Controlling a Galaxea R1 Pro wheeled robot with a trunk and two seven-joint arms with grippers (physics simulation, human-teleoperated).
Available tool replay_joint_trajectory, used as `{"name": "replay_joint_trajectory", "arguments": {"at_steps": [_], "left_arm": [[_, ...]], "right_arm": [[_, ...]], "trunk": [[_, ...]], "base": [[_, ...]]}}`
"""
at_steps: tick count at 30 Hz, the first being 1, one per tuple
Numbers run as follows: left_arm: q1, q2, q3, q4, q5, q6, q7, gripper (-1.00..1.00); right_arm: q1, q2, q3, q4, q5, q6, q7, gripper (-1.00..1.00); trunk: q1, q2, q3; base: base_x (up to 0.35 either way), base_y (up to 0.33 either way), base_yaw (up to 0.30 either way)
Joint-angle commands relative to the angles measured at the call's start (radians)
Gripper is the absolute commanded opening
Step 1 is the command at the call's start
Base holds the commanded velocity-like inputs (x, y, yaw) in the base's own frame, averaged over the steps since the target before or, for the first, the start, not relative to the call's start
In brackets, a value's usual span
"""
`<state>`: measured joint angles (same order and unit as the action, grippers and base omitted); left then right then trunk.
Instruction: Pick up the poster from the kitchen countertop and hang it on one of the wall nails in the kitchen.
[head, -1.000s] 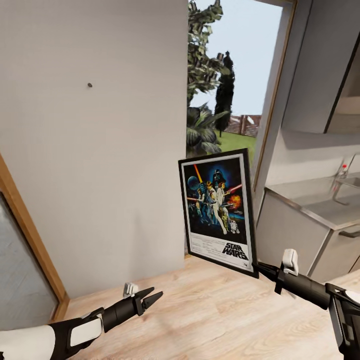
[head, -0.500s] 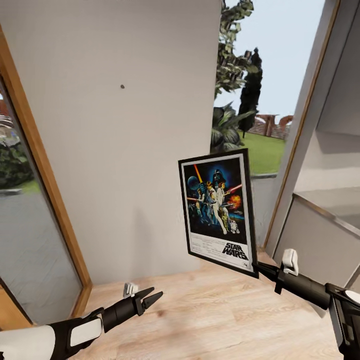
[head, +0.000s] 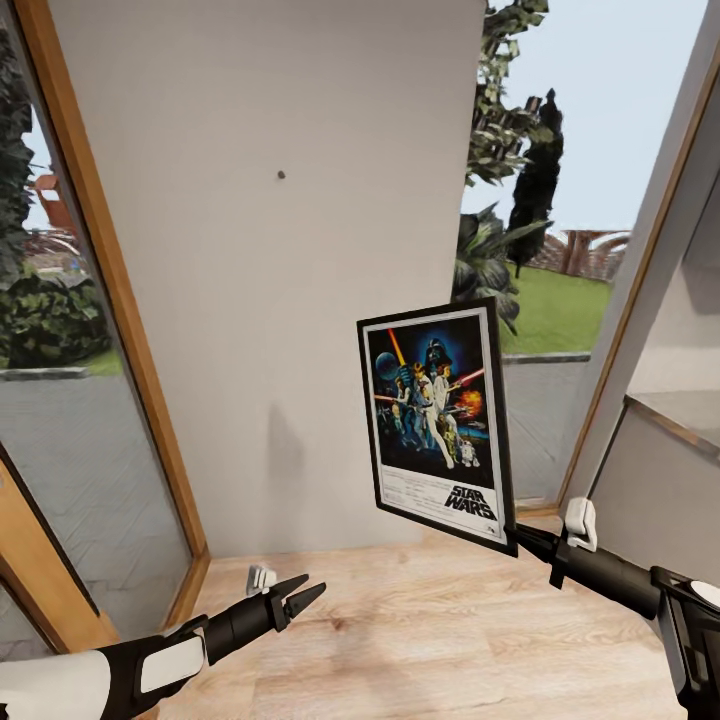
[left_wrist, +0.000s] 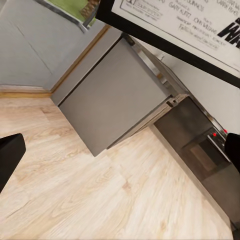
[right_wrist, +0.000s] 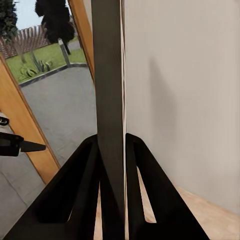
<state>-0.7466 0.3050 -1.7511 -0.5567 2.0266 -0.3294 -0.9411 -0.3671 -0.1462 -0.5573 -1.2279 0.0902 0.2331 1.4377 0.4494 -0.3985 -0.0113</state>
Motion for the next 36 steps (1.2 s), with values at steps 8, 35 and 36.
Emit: {"name": "replay_joint_trajectory", "arguments": {"at_steps": [8, 35, 36], "left_arm": [[-0.002, 0.001, -0.008, -0.002, 0.011, -0.005, -0.002, 1.00], [0.549, 0.044, 0.370, 0.443, 0.033, 0.050, -0.251, 1.00], [0.549, 0.036, 0.371, 0.448, 0.033, 0.051, -0.250, 1.00]], "right_arm": [[-0.001, 0.000, -0.002, 0.005, 0.003, 0.015, 0.007, -1.00], [-0.411, 0.177, 0.244, 0.041, -0.031, 0.327, -0.010, -1.00], [-0.434, 0.180, 0.244, 0.061, -0.052, 0.327, -0.010, -1.00]], "trunk": [[0.001, -0.002, -0.001], [0.001, -0.002, -0.001], [0.001, -0.002, -0.001]], "base": [[0.000, 0.000, 0.004], [0.000, 0.000, 0.000], [0.000, 0.000, 0.000]]}}
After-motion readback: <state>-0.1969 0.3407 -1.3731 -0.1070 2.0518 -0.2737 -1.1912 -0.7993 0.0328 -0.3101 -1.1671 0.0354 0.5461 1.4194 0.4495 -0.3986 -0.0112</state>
